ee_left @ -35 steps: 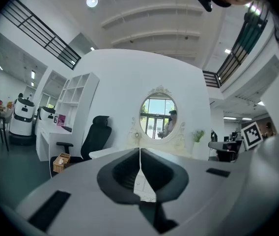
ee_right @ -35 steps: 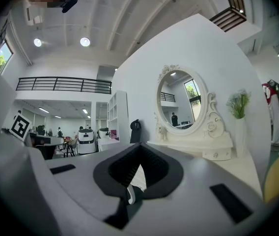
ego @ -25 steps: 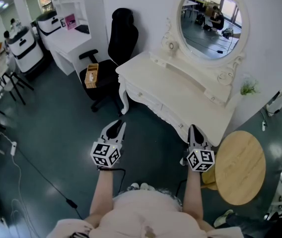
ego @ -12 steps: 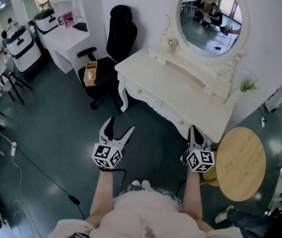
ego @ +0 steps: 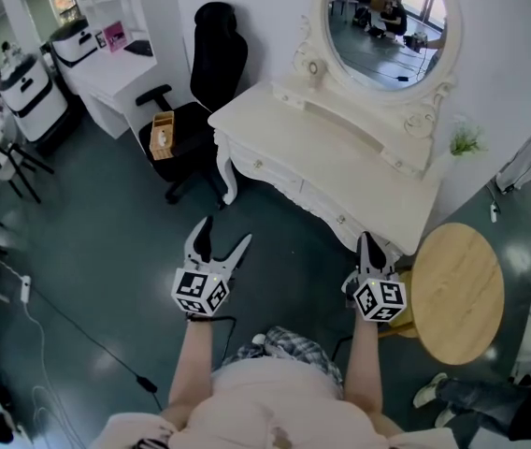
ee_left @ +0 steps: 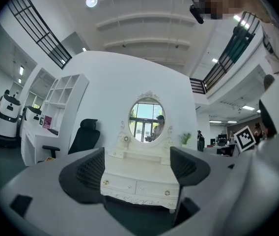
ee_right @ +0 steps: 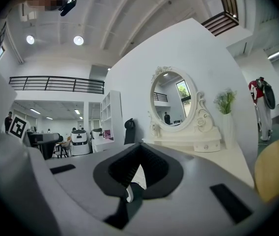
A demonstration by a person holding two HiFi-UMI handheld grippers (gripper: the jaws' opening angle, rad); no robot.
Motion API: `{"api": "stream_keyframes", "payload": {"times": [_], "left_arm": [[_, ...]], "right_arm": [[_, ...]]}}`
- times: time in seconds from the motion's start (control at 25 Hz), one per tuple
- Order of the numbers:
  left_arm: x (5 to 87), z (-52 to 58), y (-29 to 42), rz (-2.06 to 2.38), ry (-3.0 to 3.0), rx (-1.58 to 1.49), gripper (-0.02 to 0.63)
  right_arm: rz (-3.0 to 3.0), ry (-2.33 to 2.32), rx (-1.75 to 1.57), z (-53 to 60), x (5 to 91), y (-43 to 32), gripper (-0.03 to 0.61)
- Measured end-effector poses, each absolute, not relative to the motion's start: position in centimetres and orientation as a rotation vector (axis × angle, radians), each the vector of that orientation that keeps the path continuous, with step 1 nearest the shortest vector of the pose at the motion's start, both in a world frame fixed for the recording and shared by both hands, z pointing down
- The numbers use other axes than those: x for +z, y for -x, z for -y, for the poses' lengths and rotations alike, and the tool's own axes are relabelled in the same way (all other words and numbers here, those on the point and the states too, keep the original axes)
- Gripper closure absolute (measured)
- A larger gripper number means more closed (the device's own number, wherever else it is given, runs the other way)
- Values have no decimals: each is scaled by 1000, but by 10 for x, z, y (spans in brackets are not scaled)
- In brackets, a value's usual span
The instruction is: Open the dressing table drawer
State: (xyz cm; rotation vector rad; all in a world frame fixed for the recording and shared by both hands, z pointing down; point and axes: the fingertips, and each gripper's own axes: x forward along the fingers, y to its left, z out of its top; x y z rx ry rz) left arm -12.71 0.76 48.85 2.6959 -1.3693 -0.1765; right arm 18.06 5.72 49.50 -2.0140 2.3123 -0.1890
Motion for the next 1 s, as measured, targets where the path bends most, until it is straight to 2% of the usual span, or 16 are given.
{"api": "stream_keyframes", "payload": {"times": [0.48, 1.0], "left_arm": [[500, 43, 118, 1375, -2710, -136, 216], [504, 276, 60, 1381, -2711, -130, 216]], "right_arm": [[-2304, 2005, -201, -8, 506, -183, 563], [-2321, 1968, -187, 230, 499, -225, 563]]}}
